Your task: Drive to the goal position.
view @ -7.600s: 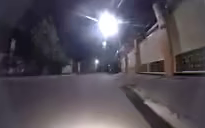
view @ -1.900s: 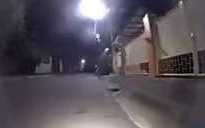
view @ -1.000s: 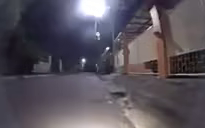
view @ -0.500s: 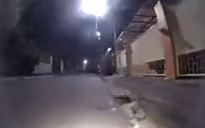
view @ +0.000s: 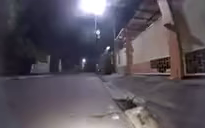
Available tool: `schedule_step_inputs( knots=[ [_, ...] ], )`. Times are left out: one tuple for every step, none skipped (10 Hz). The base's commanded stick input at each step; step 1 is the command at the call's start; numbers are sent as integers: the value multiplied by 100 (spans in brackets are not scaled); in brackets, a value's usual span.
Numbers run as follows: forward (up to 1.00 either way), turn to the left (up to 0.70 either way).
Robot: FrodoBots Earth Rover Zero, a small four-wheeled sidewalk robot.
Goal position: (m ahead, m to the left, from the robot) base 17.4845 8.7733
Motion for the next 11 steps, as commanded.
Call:
schedule_step_inputs(
  knots=[
    [70, 0],
    [70, 0],
    [70, 0],
    [70, 0],
    [70, 0],
    [70, 0],
    [70, 0],
    [70, 0],
    [70, 0],
    [70, 0],
    [70, -3]
  ],
)
